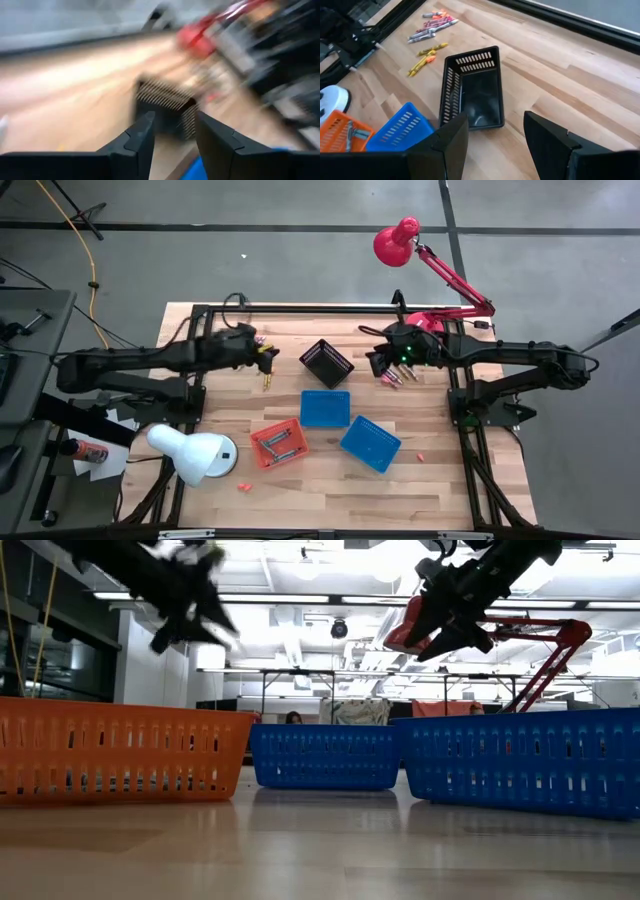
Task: Sort crayons
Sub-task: Put the yellow crayon into the right blue bin
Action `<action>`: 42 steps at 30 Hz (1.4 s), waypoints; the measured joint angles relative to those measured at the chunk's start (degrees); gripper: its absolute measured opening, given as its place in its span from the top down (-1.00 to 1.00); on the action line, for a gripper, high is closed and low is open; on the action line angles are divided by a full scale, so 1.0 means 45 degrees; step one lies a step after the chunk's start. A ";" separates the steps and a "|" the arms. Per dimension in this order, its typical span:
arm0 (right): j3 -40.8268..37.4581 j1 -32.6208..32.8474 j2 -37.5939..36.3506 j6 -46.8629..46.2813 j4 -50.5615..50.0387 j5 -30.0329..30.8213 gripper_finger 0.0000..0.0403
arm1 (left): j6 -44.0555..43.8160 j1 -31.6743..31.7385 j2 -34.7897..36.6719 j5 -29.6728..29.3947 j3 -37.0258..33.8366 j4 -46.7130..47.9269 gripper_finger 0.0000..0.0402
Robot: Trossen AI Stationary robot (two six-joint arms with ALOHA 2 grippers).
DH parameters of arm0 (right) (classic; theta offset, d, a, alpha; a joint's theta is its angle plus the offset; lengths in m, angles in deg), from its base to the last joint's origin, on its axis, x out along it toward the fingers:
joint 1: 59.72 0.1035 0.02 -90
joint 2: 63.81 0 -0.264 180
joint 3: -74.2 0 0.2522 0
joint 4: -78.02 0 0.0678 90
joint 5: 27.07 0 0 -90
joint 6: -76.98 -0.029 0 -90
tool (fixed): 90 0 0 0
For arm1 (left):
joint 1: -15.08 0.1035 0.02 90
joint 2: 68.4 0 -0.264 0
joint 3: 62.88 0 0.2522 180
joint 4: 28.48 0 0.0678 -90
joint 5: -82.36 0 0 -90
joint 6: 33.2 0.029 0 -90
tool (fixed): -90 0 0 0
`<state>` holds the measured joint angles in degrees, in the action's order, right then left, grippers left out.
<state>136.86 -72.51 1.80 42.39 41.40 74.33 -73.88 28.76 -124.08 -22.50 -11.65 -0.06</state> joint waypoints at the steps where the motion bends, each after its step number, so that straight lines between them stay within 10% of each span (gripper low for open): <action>1: 0.0000 -0.0050 0.0000 0.0005 -0.0006 0.0005 0.08 | -0.0284 0.0182 -0.0394 0.0162 0.0209 0.0834 0.40; 15: 0.0000 -0.0163 0.0000 -0.0155 0.0005 0.0024 0.08 | -0.0049 0.3425 -0.5467 0.3700 0.1303 0.2905 0.59; 30: 0.0000 -0.0163 0.0000 -0.0364 0.0005 0.0010 0.08 | 0.3747 0.4217 -0.8854 0.2920 0.3895 0.4445 0.67; 42: 0.0000 -0.0163 0.0000 -0.0350 0.0000 0.0009 0.08 | 0.4178 0.4209 -0.8830 0.2761 0.3905 0.4585 0.31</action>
<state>136.86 -73.24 1.80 40.82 41.40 74.37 -55.08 47.70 -163.82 -10.08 5.93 20.57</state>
